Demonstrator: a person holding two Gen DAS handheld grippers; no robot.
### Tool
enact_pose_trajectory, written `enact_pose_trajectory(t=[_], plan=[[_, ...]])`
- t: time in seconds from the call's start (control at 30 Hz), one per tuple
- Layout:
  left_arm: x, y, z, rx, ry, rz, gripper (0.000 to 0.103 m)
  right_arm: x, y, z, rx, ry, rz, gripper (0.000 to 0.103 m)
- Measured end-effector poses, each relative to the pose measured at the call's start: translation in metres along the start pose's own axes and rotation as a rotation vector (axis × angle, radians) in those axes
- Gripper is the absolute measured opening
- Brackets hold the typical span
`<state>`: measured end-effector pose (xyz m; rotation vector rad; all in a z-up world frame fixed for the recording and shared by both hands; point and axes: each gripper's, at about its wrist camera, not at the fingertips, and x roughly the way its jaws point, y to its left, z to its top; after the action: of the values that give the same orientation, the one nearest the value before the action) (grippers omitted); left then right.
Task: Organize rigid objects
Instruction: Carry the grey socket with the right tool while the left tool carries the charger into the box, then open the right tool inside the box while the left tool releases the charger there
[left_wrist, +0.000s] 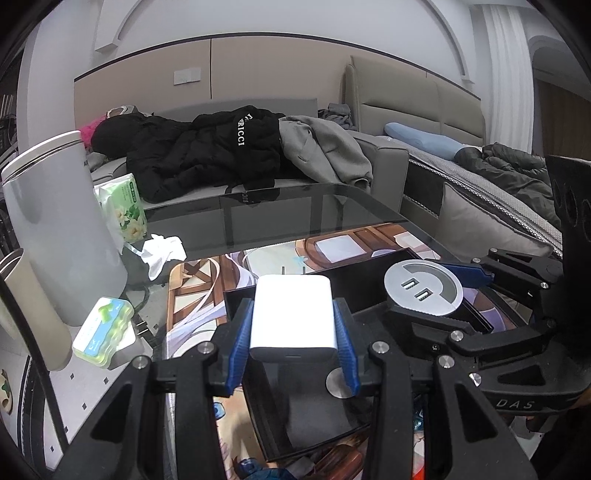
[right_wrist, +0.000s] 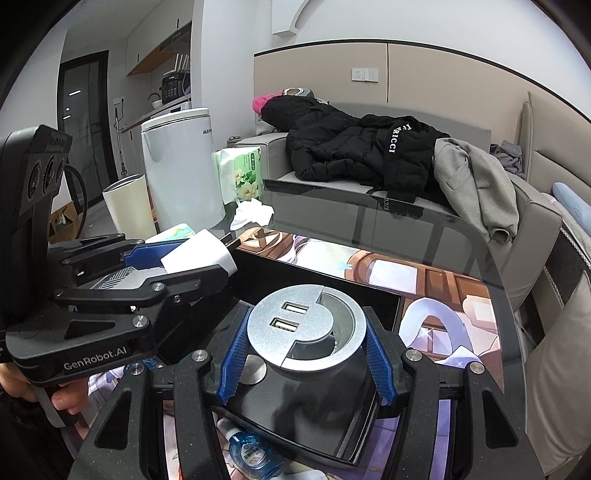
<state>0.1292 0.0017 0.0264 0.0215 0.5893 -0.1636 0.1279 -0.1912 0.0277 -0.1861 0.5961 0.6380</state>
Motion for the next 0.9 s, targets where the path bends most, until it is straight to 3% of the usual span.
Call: enact_pose_trajectory(t=[0.5,0.73,0.9], plan=[[0.007,-0.007,-0.004,0.027,0.023,-0.018,0.041,0.008,-0.002,-0.003,-0.014,0.027,-0.015,0.059],[0.007,-0.014,-0.004,0.034,0.023,-0.011,0.041,-0.013,-0.008,-0.008,-0.003,-0.008,-0.045,0.082],[0.005,-0.014,-0.002,0.023,0.024,-0.008,0.043,-0.024,-0.013,-0.011,0.014,-0.020,-0.072,0.087]])
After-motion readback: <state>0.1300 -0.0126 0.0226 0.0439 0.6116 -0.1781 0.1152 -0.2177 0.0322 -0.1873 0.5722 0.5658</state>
